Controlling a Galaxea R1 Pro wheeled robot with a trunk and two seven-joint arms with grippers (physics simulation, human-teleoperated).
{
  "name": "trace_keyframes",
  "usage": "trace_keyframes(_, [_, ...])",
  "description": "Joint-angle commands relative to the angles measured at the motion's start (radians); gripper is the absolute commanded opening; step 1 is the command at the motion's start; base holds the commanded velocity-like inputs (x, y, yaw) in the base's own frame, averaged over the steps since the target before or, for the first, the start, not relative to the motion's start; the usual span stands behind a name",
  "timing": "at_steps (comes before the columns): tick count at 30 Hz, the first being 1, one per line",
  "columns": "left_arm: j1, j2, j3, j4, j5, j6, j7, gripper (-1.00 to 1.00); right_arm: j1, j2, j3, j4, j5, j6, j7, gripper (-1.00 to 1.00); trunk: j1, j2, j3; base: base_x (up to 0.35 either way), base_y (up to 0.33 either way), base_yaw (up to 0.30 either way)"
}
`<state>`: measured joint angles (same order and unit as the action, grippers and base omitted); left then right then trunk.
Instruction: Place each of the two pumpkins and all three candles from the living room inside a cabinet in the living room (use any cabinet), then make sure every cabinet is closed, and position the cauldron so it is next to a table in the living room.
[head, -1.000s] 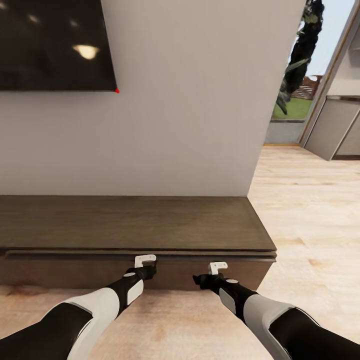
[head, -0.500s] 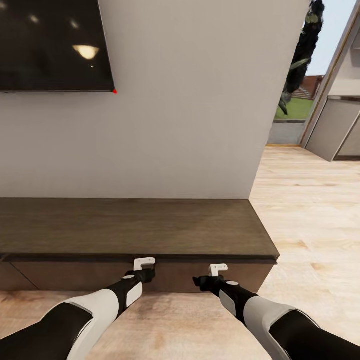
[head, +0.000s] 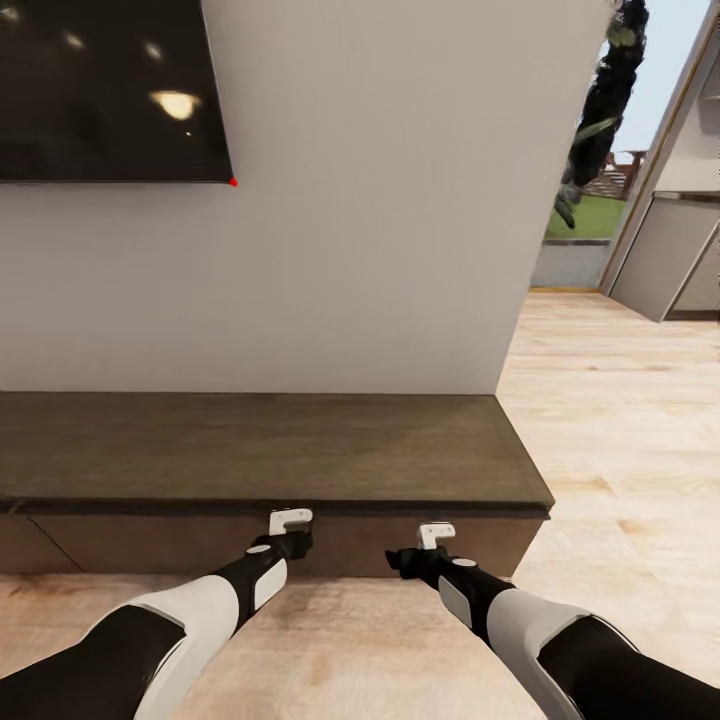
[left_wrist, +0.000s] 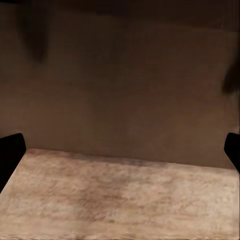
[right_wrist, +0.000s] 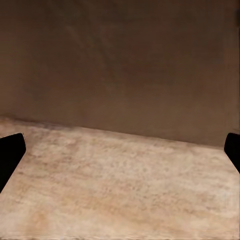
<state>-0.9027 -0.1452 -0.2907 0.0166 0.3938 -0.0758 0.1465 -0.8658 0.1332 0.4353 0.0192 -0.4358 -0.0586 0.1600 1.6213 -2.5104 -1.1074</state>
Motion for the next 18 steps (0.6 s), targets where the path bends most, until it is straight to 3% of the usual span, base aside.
trace_keyframes(1, [-0.001,0.0,-0.008,0.002,0.008,-0.004,0.002,1.0,-0.001,0.0,0.008,0.002,-0.011,-0.004,0.004,1.0,-0.001,0.0,-0.001,-0.229,0.0,0.0])
trace_keyframes(11, [-0.001,0.0,-0.008,0.002,0.008,-0.004,0.002,1.0,-0.001,0.0,0.009,0.002,-0.009,-0.004,0.004,1.0,-0.001,0.0,-0.001,-0.277,0.0,0.0])
trace_keyframes(18, [-0.001,0.0,-0.008,0.002,0.008,-0.004,0.002,1.0,-0.001,0.001,0.009,0.002,-0.009,-0.004,0.004,1.0,-0.001,0.0,-0.001,-0.081,0.0,0.0])
